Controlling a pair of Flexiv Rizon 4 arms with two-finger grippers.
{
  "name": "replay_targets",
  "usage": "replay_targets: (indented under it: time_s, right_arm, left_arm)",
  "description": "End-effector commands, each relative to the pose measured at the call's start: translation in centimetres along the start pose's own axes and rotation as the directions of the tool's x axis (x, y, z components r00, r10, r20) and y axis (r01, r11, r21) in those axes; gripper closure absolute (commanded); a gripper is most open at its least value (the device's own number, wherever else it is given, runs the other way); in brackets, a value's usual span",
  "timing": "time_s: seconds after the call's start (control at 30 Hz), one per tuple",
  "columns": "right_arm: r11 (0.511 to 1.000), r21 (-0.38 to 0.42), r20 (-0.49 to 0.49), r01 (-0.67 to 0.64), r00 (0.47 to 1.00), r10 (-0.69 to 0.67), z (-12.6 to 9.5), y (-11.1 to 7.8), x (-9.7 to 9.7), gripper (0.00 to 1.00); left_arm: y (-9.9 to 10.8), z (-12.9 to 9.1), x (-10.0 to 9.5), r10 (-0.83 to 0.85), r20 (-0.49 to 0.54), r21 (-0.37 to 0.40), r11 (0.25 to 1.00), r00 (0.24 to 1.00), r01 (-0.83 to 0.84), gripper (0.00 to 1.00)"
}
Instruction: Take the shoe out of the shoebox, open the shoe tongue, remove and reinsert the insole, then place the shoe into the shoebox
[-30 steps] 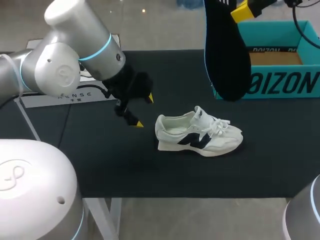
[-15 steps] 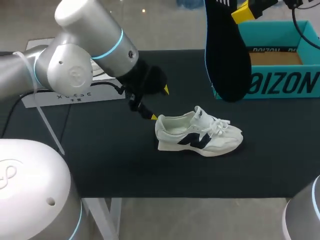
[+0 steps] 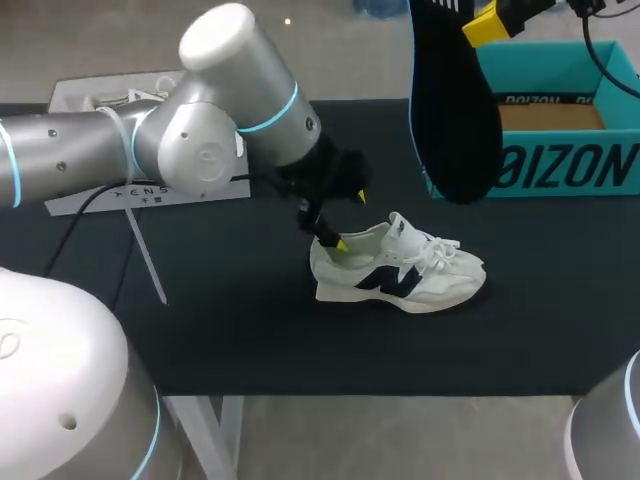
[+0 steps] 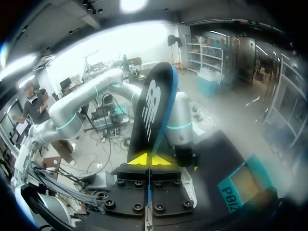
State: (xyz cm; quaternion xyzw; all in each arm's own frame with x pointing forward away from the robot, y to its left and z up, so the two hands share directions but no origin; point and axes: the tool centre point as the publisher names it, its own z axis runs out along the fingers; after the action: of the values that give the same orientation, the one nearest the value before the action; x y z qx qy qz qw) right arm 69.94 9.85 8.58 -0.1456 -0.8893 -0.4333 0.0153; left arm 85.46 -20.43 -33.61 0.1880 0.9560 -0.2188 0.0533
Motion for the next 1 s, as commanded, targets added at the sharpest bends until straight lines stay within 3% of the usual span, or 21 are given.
replay_targets:
  time_s: [0.03, 0.23, 0.4, 0.43, 0.47, 0.53, 0.57, 0.6, 1.0]
  right_arm:
    - [1.000, 0.004, 0.000, -0.001, 1.000, 0.001, 0.0, 0.1, -0.1, 1.00]
    - [1.000, 0.004, 0.000, -0.001, 1.000, 0.001, 0.0, 0.1, -0.1, 1.00]
    - [1.000, 0.004, 0.000, -0.001, 1.000, 0.001, 0.0, 0.1, -0.1, 1.00]
    - [1.000, 0.004, 0.000, -0.001, 1.000, 0.001, 0.0, 0.1, -0.1, 1.00]
    - [1.000, 0.004, 0.000, -0.001, 1.000, 0.001, 0.0, 0.1, -0.1, 1.00]
    - [1.000, 0.004, 0.000, -0.001, 1.000, 0.001, 0.0, 0.1, -0.1, 1.00]
    - [1.000, 0.004, 0.000, -0.001, 1.000, 0.001, 0.0, 0.1, -0.1, 1.00]
    - [1.000, 0.004, 0.000, -0.001, 1.000, 0.001, 0.0, 0.1, -0.1, 1.00]
    - [1.000, 0.004, 0.000, -0.001, 1.000, 0.001, 0.0, 0.1, -0.1, 1.00]
  left_arm:
    - [-0.5, 4.1, -0.9, -0.003, -0.025, -0.016, 1.000, 1.000, 0.003, 0.00]
    - [-0.4, 6.4, -1.0, -0.023, -0.072, -0.034, 0.999, 0.997, 0.020, 0.00]
    - [-0.3, 6.9, -1.4, -0.049, -0.071, -0.040, 0.998, 0.996, 0.047, 0.00]
    - [-0.3, 6.9, -1.5, -0.051, -0.070, -0.039, 0.998, 0.996, 0.048, 0.04]
    - [-0.4, 6.8, -1.6, -0.053, -0.069, -0.038, 0.998, 0.996, 0.050, 0.19]
    - [-0.5, 6.6, -1.8, -0.056, -0.067, -0.039, 0.998, 0.996, 0.054, 0.39]
    - [-0.5, 6.6, -1.9, -0.056, -0.067, -0.041, 0.998, 0.996, 0.053, 0.75]
    - [-0.5, 6.6, -1.9, -0.053, -0.066, -0.044, 0.998, 0.996, 0.050, 1.00]
    - [-1.0, 6.5, -2.5, -0.041, -0.067, -0.036, 0.999, 0.997, 0.038, 1.00]
